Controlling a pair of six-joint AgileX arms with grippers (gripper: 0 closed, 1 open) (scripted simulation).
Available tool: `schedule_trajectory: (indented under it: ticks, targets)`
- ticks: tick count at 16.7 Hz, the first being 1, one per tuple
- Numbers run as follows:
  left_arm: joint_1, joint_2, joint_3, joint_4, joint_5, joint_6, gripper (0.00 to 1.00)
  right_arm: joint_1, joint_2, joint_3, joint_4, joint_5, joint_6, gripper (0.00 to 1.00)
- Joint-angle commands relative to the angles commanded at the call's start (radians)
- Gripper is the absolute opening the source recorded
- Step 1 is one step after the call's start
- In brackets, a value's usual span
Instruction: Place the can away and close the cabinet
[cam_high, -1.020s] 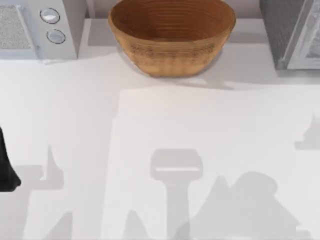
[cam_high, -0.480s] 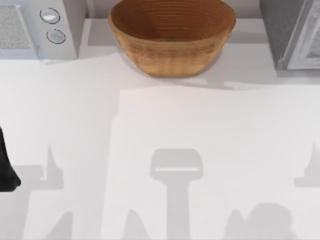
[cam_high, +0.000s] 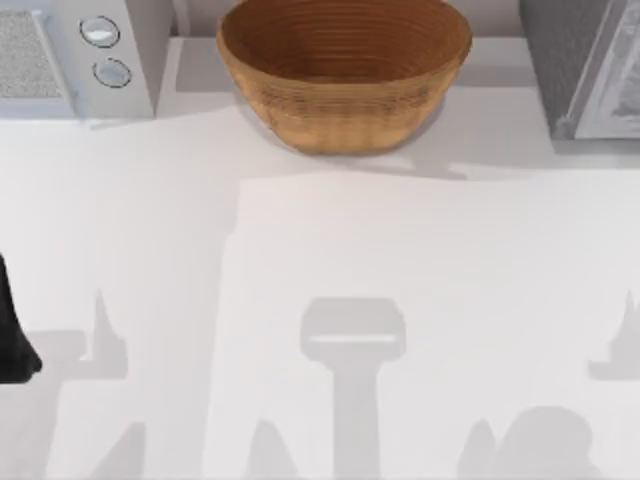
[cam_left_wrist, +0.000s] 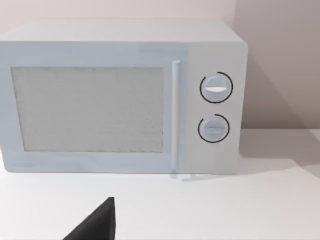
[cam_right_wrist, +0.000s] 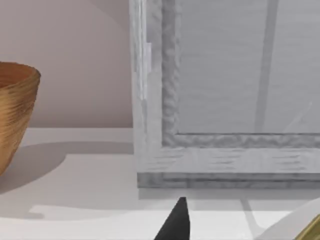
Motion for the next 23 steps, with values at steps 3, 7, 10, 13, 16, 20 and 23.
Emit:
schedule_trajectory:
  ticks: [3, 7, 10, 13, 16, 20, 23]
  targets:
    - [0.000, 0.000, 0.000, 0.000, 0.000, 0.000, 1.00, 0.004, 0.050, 0.063, -0.014, 0.012, 0.000, 0.00]
    - [0.000, 0.000, 0.000, 0.000, 0.000, 0.000, 1.00, 0.024, 0.225, 0.285, -0.067, 0.043, 0.003, 0.00]
    - [0.000, 0.000, 0.000, 0.000, 0.000, 0.000, 1.00, 0.051, 0.413, 0.524, -0.127, 0.070, 0.005, 0.00]
    - [0.000, 0.000, 0.000, 0.000, 0.000, 0.000, 1.00, 0.084, 0.623, 0.796, -0.195, 0.099, 0.008, 0.00]
    - [0.000, 0.000, 0.000, 0.000, 0.000, 0.000, 1.00, 0.117, 0.835, 1.077, -0.264, 0.126, 0.011, 0.00]
    - [0.000, 0.000, 0.000, 0.000, 0.000, 0.000, 1.00, 0.155, 1.085, 1.417, -0.345, 0.161, 0.015, 0.00]
    - [0.000, 0.000, 0.000, 0.000, 0.000, 0.000, 1.00, 0.174, 1.226, 1.611, -0.390, 0.182, 0.016, 0.00]
